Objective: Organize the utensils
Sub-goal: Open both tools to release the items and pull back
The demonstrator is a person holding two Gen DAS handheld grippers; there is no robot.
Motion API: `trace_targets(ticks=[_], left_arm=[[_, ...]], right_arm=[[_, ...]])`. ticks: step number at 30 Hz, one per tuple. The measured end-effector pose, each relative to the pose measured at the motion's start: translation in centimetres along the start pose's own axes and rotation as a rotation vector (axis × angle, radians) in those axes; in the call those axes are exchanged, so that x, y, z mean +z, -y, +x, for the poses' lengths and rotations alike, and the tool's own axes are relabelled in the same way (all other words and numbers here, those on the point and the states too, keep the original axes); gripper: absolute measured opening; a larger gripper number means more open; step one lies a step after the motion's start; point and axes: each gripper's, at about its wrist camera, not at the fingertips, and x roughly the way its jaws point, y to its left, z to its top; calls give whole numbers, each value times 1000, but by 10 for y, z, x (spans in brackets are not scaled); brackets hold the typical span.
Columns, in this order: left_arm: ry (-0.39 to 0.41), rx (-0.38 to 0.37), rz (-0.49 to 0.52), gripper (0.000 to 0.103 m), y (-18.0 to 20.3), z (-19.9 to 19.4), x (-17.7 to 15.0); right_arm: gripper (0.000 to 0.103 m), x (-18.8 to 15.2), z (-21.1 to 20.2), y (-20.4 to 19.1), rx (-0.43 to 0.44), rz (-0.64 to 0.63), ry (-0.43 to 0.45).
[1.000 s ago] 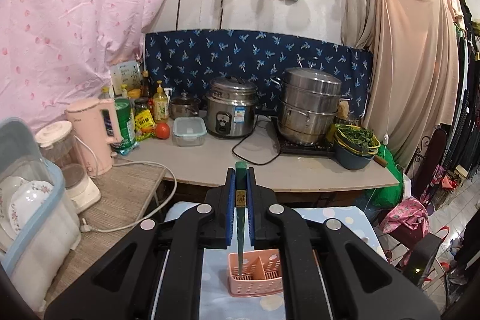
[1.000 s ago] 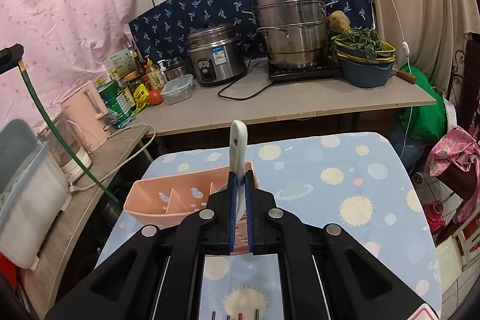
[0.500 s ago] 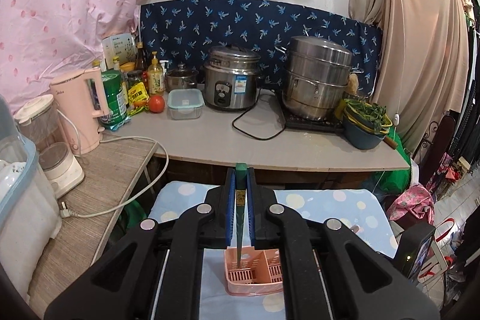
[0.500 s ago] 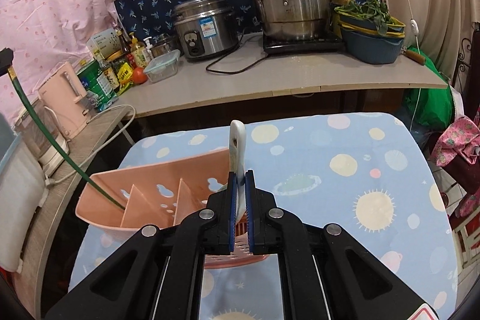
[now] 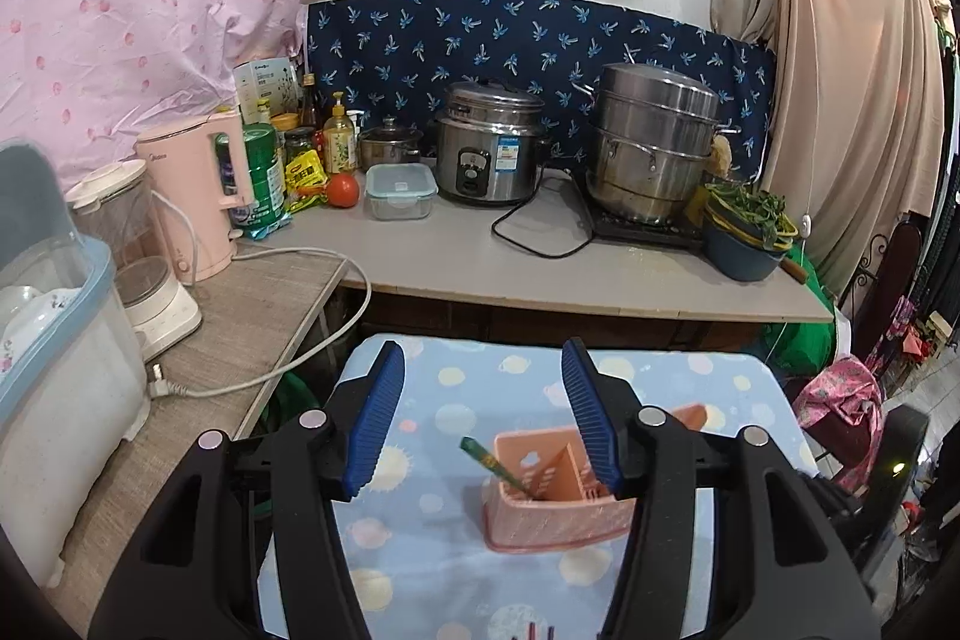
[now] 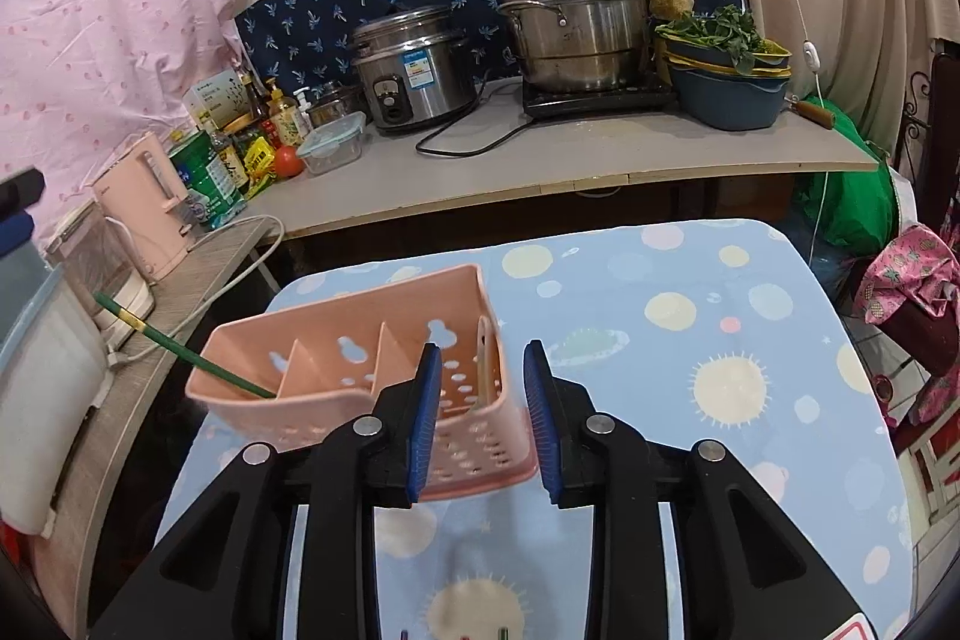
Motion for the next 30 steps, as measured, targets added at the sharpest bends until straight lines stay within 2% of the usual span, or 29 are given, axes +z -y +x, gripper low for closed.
trace_targets(ticks=[5,7,12,23,30], left_arm=[[-41,16,5,53,-8,-18,-33],[-57,17,6,53,-11,-27,-48],[-99,27,20,54,-19,-47,-89],[-261,7,45,60,-26,-69,-201],[-348,-2,31,60,-25,-75,-258]], right_arm=[[32,-22,-35,-1,7,-6,6],[36,-34,-49,0,11,-7,9],[41,-75,-83,0,-20,-31,2],[42,-179,-135,7,-113,-72,-86],[42,-225,-146,19,-122,-41,-149]])
